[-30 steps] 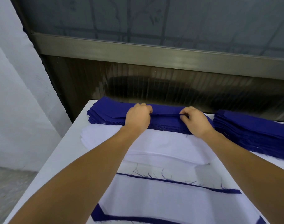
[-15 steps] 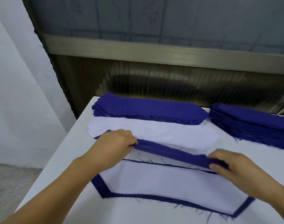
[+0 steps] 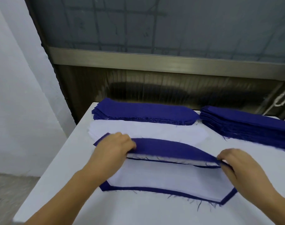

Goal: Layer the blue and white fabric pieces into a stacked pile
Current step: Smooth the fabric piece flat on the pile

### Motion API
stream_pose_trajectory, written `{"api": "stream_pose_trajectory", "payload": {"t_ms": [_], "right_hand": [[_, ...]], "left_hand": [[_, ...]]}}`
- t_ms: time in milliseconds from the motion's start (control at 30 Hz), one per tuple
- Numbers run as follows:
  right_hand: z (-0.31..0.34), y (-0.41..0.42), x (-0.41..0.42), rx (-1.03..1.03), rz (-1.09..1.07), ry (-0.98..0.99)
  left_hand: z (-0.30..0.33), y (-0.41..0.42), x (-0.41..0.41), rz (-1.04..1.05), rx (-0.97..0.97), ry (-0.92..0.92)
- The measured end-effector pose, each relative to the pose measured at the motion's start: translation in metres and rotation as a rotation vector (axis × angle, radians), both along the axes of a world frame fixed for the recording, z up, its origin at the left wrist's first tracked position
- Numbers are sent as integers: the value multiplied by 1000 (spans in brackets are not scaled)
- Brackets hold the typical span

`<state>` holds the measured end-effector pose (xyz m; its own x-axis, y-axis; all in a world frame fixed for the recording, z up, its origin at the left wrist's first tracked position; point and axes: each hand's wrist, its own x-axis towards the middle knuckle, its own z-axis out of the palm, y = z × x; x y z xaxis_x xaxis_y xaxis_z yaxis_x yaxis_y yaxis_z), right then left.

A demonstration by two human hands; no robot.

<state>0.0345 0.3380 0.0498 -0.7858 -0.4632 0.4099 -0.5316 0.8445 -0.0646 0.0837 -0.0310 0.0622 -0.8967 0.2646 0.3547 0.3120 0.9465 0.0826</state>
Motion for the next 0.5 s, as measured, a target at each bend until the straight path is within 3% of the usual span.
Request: {"api": "stream_pose_trajectory", "payload": {"t_ms": [233,400,500], "right_hand": [[-53,19,19,130,72,-110],[-55,20,16,26,55,-51],[-58,19,14,-72,-40,-122]], "left_hand": [[-63,3,28,-94,-11,-122],[-59,3,30,-38,6,-120],[-57,2,34,-2,30,-138]]}}
